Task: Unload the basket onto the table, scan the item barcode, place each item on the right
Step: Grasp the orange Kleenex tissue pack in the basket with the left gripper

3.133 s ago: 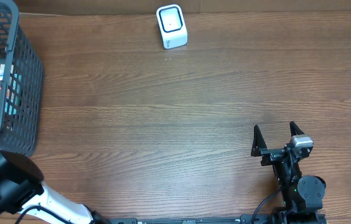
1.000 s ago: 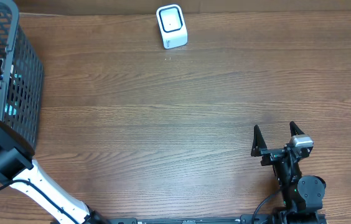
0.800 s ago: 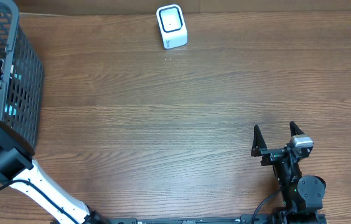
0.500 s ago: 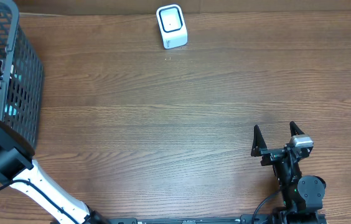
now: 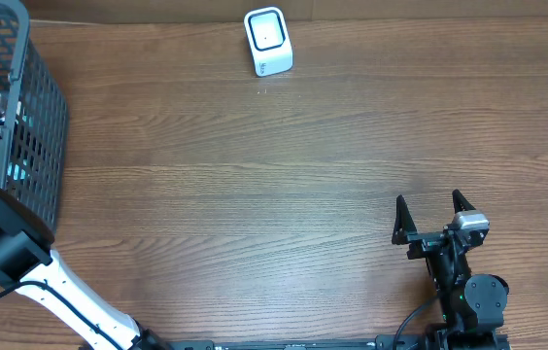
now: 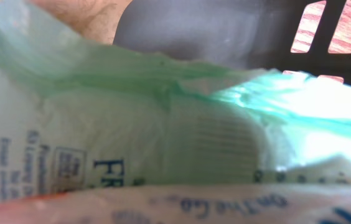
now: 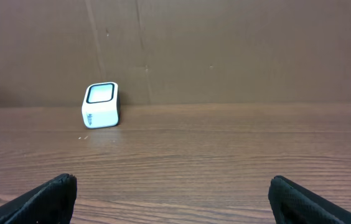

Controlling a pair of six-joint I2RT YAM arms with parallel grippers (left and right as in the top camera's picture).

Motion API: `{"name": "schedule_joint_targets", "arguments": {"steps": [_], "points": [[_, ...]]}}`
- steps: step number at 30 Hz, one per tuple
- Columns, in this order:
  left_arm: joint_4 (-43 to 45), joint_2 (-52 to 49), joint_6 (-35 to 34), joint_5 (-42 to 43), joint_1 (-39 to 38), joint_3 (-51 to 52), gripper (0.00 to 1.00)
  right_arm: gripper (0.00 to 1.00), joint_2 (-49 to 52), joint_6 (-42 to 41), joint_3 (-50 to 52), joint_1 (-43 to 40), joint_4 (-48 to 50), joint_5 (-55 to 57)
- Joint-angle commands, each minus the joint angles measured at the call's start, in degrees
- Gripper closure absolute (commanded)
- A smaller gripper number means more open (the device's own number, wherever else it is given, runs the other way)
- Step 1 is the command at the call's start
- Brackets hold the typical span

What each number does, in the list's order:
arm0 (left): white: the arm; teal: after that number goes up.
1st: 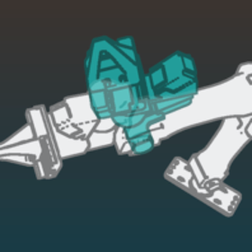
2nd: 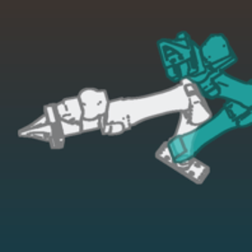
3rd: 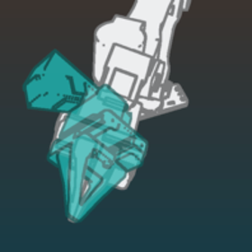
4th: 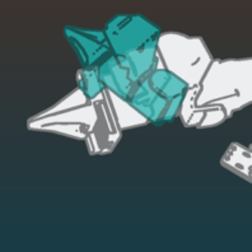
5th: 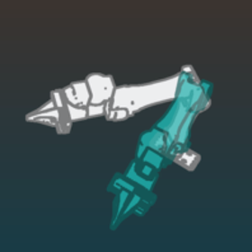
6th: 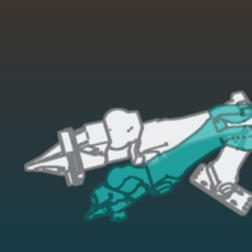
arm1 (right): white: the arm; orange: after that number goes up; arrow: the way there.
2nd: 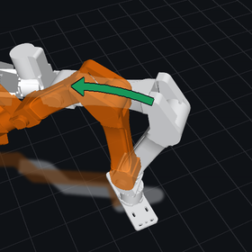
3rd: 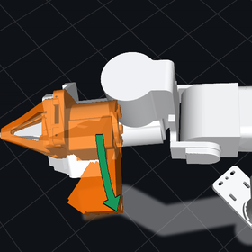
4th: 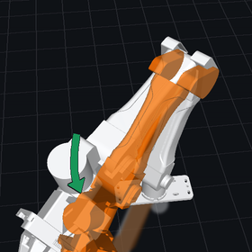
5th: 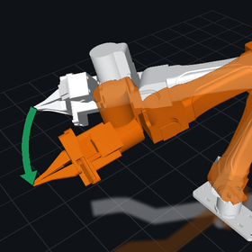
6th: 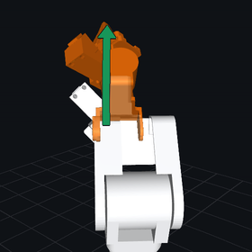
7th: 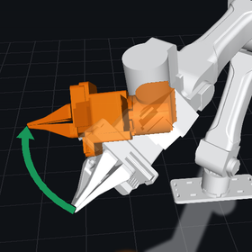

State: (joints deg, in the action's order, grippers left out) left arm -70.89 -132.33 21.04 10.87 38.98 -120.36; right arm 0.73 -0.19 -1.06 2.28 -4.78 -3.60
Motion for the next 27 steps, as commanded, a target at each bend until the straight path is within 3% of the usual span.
{"name": "schedule_joint_targets", "arguments": {"steps": [1, 6, 11, 27], "points": [[-0.48, -1.11, -2.03, -1.66, -0.33, 2.12, 0.42, 0.00, -0.57, 0.20, 0.61, -0.11, 0.17, 0.48], [-0.44, 1.11, -3.13, -1.36, -0.35, 1.79, 0.52, 0.00, -0.57, 0.22, 0.61, -0.11, 0.15, 0.48], [0.44, 5.46, -4.79, -1.16, -0.28, 1.57, 0.55, 0.00, -0.57, 0.22, 0.61, -0.11, 0.15, 0.48], [6.43, 24.35, -12.50, -5.33, -0.28, 1.57, 0.55, 0.00, -0.57, 0.22, 0.61, -0.11, 0.17, 0.48]]}}
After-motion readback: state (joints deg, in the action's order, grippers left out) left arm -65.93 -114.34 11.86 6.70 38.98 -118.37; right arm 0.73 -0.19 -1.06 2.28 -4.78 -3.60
